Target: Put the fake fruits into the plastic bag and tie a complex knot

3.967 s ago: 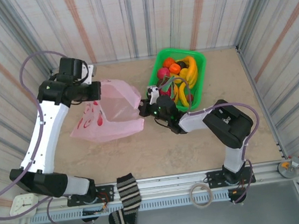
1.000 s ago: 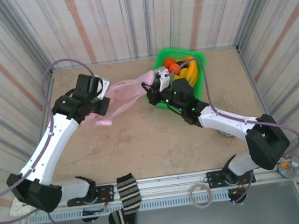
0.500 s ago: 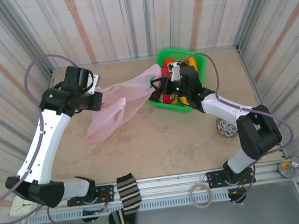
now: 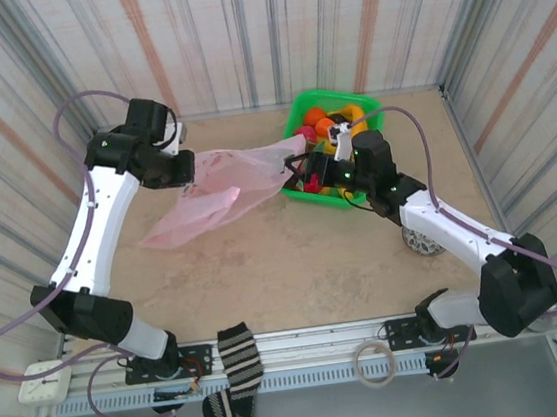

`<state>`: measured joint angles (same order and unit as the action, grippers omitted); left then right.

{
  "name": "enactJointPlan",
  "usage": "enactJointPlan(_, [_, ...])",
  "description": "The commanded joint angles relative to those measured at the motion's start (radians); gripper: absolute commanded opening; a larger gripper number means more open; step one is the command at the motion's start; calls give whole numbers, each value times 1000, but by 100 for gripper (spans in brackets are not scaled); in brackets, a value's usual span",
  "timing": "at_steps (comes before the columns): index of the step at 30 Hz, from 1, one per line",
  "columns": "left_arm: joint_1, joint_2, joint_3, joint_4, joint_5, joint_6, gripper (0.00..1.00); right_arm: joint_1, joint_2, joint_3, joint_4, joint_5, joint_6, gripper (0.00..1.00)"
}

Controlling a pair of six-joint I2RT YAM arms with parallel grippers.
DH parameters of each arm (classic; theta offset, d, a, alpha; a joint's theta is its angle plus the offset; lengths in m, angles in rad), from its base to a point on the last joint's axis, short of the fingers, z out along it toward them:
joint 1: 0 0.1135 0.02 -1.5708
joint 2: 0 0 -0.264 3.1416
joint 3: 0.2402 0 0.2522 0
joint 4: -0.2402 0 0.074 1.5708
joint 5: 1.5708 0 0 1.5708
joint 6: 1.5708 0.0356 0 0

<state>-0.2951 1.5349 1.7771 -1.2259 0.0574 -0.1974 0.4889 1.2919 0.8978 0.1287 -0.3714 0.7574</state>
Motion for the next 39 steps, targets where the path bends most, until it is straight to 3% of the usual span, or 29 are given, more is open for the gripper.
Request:
enactJointPlan(1, [7, 15, 43, -40, 27, -28, 0, 42, -21, -47, -57, 69, 184, 99])
enactJointPlan(5, [8, 27, 48, -47, 27, -37, 0, 127, -55, -91, -31, 147, 314, 99])
enactJointPlan(10, [7, 34, 56, -47, 40, -38, 0, 199, -213, -213, -21, 279, 492, 99])
enactJointPlan(14, [7, 34, 53, -37, 56, -46, 0, 251, -256, -281, 47, 312, 591, 99])
enactJointPlan(21, [-4, 13, 15, -20, 69, -54, 0, 341, -21, -221, 324, 284, 704, 99])
enactJointPlan(27, [-7, 1, -1, -6, 79, -56, 0, 369, 200, -89, 398, 253, 727, 97])
enactJointPlan(30, [-6, 1, 5, 0, 81, -49, 0, 379, 296, -35, 413, 211, 761, 87])
enactJointPlan(33, [4, 16, 42, 0, 79, -36, 0, 383, 369, -35, 442, 164, 811, 68])
enactJointPlan(39, [28, 53, 115, -14, 79, -17, 0, 386, 404, -59, 410, 118, 811, 15])
